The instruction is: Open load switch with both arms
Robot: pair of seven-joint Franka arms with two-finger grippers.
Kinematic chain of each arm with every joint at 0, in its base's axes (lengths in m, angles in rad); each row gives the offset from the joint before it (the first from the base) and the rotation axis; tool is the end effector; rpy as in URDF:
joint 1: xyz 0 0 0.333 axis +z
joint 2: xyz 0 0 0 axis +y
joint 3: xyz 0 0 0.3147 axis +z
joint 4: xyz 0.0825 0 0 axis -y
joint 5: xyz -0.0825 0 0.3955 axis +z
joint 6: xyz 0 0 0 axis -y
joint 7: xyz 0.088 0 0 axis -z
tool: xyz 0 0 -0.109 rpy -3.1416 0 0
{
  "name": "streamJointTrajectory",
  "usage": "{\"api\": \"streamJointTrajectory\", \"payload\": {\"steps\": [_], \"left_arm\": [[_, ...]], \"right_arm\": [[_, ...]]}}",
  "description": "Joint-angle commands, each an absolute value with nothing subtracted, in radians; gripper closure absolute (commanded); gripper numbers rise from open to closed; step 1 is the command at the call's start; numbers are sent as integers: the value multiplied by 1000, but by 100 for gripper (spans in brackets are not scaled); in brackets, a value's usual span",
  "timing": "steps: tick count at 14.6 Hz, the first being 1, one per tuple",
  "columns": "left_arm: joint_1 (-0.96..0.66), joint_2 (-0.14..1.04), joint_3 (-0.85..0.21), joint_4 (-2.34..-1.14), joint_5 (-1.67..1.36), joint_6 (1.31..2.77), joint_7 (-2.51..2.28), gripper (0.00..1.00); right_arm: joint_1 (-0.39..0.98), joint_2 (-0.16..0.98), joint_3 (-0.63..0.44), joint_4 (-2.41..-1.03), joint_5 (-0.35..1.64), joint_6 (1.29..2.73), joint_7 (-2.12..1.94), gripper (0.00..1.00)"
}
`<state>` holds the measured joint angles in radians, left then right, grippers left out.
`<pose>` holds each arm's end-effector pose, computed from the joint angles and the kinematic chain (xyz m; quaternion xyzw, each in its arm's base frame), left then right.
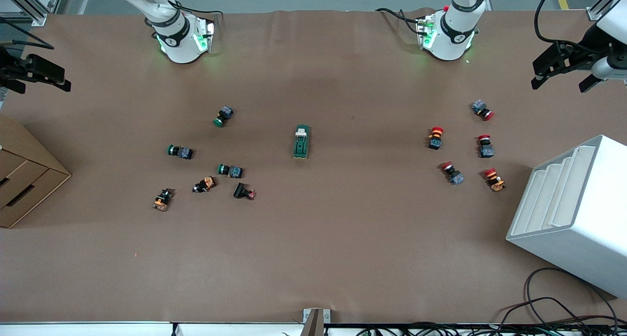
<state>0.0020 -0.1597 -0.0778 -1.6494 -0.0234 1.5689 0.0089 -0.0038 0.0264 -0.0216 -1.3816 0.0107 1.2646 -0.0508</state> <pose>0.5135 -0.0452 0.6691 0.9983 -0.0425 0.0391 0.0068 0.5391 -0.0121 0.6705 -0.9973 -0.0139 0.0714 0.0076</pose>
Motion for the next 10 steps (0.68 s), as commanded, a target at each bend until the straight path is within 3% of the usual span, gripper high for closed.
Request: {"api": "streamJointTrajectory", "payload": {"steps": [1,10], "left_arm": [[5,-132,-75,-1588,-31,1517,17,0],[2,-127,-78,-1588,-26,1516,9,0]], "right_arm": [[-11,-15,-21,-1424,2,1279,-49,0],[-8,-67,-17,-1500,5,1305,-43,0]]}}
